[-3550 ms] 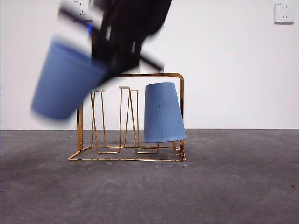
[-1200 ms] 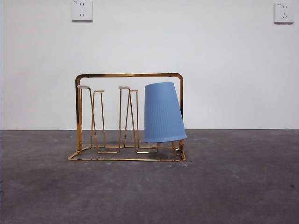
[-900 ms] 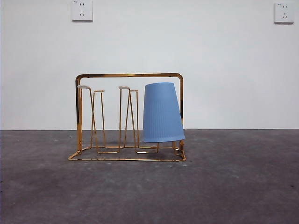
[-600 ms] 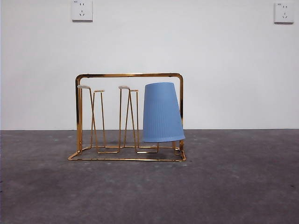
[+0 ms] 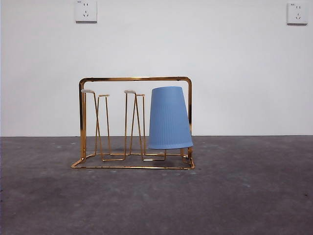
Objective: Pick up cup 1,put cup 1 in the cup rack,pick up cup 2,put cup 2 in the cup rack
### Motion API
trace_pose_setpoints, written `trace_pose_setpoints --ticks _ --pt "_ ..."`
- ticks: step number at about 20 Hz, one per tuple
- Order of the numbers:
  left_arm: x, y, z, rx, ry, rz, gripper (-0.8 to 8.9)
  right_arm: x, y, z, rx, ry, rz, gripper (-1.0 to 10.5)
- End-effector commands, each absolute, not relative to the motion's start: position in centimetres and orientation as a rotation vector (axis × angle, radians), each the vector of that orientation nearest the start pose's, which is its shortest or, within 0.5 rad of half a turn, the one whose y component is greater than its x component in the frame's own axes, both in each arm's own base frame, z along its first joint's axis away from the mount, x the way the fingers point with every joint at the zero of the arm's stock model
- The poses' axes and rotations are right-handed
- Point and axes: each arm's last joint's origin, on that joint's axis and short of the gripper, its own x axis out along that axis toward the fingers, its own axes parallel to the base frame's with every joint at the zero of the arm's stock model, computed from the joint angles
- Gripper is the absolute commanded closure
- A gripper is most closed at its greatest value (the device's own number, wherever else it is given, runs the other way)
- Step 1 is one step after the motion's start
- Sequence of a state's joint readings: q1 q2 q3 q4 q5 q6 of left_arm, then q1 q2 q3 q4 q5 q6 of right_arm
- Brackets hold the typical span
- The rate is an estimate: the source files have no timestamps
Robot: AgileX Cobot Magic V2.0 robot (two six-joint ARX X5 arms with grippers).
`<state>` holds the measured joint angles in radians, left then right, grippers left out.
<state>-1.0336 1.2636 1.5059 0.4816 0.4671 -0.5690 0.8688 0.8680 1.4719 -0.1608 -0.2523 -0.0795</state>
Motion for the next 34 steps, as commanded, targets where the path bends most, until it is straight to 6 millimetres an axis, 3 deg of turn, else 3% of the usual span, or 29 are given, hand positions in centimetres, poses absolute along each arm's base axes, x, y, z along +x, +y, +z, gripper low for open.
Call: trace_pose_setpoints --ticks 1,3,7,14,24,29,34 --pt "10.8 -20.8 53.4 -0.641 -0.366 -1.614 8.21 6.3 8.4 53.2 0.063 -0.458 1.065 9.4" --pt "10.9 -20.7 53.4 -0.646 -0.367 -1.602 8.21 6.3 8.5 53.0 0.057 -0.439 1.06 9.0" --pt "11.2 -20.2 53.4 -0.626 -0.358 -1.564 8.21 6.3 8.4 52.7 0.048 -0.404 1.054 7.2" --pt "11.8 -18.2 53.1 -0.542 -0.286 -1.404 8.21 5.9 7.5 51.8 0.02 -0.293 0.987 7.2" --pt "10.1 -12.9 51.5 -0.232 -0.121 -0.891 8.21 4.9 5.2 49.0 -0.089 -0.029 0.744 7.2" --pt "9.9 -11.3 49.2 -0.022 0.06 -0.591 8.21 4.5 4.3 48.0 -0.138 0.059 0.651 7.2" --pt "10.6 -11.4 46.4 0.11 0.19 -0.392 8.21 4.4 4.2 47.6 -0.151 0.098 0.637 7.2"
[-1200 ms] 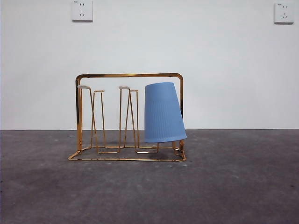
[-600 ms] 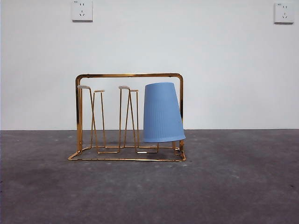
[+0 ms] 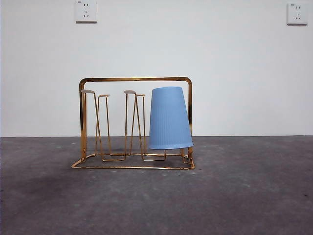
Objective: Pick up cup 1,put cup 1 in the cup rack,pick up cup 2,put cup 2 in the cup rack
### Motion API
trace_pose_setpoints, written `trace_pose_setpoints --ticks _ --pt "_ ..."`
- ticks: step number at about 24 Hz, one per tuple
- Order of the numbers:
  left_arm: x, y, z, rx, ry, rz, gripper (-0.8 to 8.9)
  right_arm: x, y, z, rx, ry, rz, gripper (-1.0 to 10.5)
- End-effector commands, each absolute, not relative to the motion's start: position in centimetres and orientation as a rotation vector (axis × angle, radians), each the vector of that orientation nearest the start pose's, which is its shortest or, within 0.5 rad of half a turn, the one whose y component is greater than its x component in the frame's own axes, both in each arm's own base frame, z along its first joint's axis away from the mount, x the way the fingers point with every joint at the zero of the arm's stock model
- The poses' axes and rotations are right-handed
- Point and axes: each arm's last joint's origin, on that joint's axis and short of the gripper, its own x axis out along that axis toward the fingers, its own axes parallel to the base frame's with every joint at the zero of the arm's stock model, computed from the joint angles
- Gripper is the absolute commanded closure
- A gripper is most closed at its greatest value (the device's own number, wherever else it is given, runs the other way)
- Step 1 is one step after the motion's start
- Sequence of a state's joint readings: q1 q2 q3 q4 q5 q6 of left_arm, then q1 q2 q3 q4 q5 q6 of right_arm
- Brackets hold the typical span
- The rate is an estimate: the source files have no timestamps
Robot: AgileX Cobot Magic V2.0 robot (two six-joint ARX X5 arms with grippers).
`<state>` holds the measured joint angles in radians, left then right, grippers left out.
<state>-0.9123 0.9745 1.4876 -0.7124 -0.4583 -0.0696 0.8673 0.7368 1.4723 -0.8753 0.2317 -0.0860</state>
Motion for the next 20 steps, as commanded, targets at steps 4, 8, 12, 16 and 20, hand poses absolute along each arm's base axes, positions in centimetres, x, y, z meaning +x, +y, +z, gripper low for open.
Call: trace_pose_setpoints --ticks 4,8,12,16,20 --pt "11.4 -12.2 44.3 0.073 0.15 -0.375 8.21 4.4 4.1 47.4 -0.163 0.117 0.635 7.2" --pt "13.1 -12.3 41.5 0.09 0.175 -0.297 8.21 4.4 4.1 47.2 -0.153 0.142 0.633 7.2" --pt "15.5 -12.1 38.9 0.092 0.222 -0.285 8.21 4.3 4.0 46.8 -0.169 0.176 0.633 7.2" --pt "17.4 -11.6 37.3 0.063 0.227 -0.295 8.21 4.3 4.0 46.5 -0.173 0.206 0.632 7.2" --pt "19.4 -11.6 36.2 0.07 0.269 -0.282 8.21 4.2 3.9 46.3 -0.175 0.236 0.63 7.2"
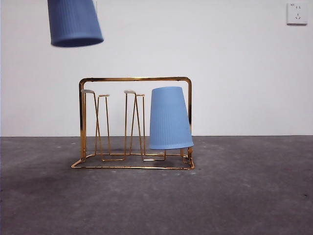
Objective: Pick up cup 1,put cup 1 in the cup rack,pick up cup 2,put cup 2 in the cup rack
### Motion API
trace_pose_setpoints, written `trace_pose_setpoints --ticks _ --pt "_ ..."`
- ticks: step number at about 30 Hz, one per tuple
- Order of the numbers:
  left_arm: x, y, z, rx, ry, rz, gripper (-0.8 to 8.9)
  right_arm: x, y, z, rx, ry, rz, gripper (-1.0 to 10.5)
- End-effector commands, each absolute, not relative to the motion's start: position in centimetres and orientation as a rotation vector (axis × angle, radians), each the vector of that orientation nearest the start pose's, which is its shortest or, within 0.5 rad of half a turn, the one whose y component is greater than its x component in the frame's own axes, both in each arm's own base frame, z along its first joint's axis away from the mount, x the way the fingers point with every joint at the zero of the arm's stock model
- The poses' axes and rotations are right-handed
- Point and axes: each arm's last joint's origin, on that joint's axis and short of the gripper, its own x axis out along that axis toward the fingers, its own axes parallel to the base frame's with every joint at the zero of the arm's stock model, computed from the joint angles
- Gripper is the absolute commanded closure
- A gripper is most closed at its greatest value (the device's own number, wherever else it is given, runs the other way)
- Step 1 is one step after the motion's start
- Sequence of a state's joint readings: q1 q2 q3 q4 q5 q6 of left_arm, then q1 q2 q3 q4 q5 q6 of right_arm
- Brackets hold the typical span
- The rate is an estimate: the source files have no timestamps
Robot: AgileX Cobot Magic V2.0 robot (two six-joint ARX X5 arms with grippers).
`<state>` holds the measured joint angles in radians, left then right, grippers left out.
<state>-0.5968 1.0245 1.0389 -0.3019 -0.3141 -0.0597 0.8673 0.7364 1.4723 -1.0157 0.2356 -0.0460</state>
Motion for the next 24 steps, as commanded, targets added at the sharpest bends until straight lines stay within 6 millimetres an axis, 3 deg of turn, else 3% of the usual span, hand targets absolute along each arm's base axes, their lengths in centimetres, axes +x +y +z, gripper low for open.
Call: trace_pose_setpoints --ticks 1,11,24 --pt "20.0 -11.5 36.0 0.066 0.272 -0.282 8.21 4.2 3.9 46.2 -0.177 0.239 0.63 7.2" --pt "24.1 -11.9 33.3 0.063 0.348 -0.282 8.21 4.2 3.9 46.2 -0.158 0.25 0.627 7.3" --pt "27.2 -13.0 29.7 0.093 0.452 -0.27 8.21 4.2 3.9 46.2 -0.158 0.251 0.622 7.3"
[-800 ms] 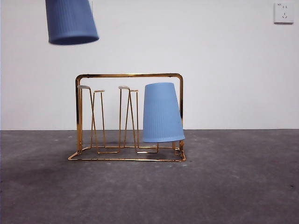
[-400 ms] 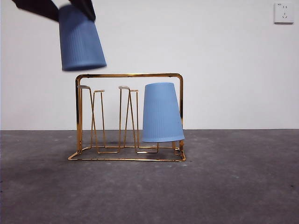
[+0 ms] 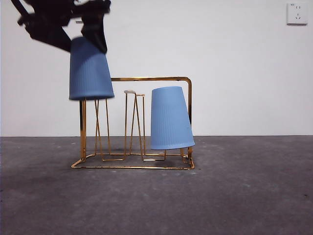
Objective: Pick up cup 1,put cup 1 in the cup rack,pick up cup 2,put cup 2 in the cup rack
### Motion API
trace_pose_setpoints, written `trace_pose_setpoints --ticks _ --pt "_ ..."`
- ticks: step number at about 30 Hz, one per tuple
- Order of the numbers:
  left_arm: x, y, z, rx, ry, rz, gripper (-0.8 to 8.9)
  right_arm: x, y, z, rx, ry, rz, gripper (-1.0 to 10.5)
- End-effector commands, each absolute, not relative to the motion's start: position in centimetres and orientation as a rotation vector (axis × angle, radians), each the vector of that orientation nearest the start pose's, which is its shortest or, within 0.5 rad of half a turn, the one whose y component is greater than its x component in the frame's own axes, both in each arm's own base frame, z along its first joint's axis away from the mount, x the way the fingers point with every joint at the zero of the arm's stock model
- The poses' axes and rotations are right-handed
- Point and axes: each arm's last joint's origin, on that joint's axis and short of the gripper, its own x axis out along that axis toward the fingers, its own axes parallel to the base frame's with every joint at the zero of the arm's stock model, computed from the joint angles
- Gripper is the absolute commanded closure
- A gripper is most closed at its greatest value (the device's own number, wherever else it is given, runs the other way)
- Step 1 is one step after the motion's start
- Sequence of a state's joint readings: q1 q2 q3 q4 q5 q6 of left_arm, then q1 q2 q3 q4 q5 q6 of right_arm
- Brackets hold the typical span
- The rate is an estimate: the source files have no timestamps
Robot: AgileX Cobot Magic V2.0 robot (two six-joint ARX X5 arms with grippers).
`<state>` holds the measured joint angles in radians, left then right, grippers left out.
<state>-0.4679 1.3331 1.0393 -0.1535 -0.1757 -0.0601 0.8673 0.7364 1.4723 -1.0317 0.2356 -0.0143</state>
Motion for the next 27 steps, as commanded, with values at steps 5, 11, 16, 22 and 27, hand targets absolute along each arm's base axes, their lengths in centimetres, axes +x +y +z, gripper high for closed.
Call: trace_pose_setpoints --ticks 5,11,16,22,27 --pt "28.2 -13.5 28.0 0.109 0.513 -0.265 8.21 4.2 3.9 46.1 -0.165 0.259 0.615 7.3" --pt "29.0 -13.8 26.3 0.127 0.567 -0.259 8.21 4.2 3.8 45.9 -0.178 0.271 0.581 7.3" --pt "29.6 -14.0 25.1 0.13 0.613 -0.249 8.21 4.2 3.8 45.9 -0.179 0.271 0.581 7.3" --pt "30.0 -13.9 24.1 0.126 0.654 -0.236 8.21 4.2 3.8 45.9 -0.179 0.271 0.581 7.3" --pt "29.8 -13.8 23.8 0.128 0.697 -0.228 8.08 4.2 3.8 45.9 -0.179 0.27 0.581 7.3"
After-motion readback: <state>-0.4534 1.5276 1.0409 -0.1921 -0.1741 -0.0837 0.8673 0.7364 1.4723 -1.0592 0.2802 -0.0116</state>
